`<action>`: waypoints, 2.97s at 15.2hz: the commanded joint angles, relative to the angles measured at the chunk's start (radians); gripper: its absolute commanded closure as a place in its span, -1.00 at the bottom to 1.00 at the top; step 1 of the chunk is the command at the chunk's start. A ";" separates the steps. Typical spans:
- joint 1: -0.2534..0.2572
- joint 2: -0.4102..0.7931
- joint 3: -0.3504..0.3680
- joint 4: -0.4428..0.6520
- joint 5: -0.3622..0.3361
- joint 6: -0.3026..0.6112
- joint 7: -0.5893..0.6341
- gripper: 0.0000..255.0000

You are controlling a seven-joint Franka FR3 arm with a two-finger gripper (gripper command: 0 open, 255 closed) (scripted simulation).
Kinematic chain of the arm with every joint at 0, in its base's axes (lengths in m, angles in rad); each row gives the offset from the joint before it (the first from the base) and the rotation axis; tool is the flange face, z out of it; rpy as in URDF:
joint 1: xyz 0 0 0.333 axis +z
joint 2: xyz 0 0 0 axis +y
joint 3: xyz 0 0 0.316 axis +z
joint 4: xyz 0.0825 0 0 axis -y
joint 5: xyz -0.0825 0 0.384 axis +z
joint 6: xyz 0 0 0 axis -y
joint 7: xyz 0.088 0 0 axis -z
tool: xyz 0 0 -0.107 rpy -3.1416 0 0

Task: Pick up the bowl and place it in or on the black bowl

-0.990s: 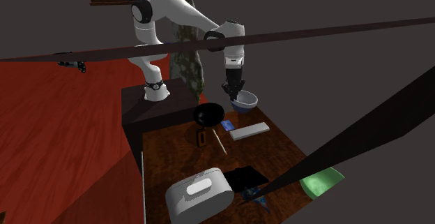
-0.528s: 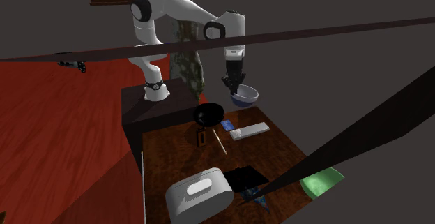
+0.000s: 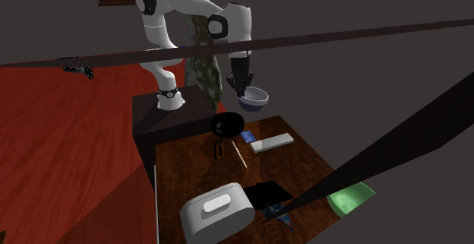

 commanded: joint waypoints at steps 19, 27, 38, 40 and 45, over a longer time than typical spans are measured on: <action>-0.094 -0.240 -0.085 -0.353 0.113 0.146 -0.219 1.00; -0.096 -0.189 -0.081 -0.413 0.087 0.253 -0.195 1.00; -0.097 -0.166 -0.080 -0.432 0.074 0.294 -0.184 1.00; -0.097 -0.166 -0.080 -0.432 0.074 0.294 -0.184 -1.00; -0.095 -0.190 -0.080 -0.422 0.087 0.262 -0.192 -1.00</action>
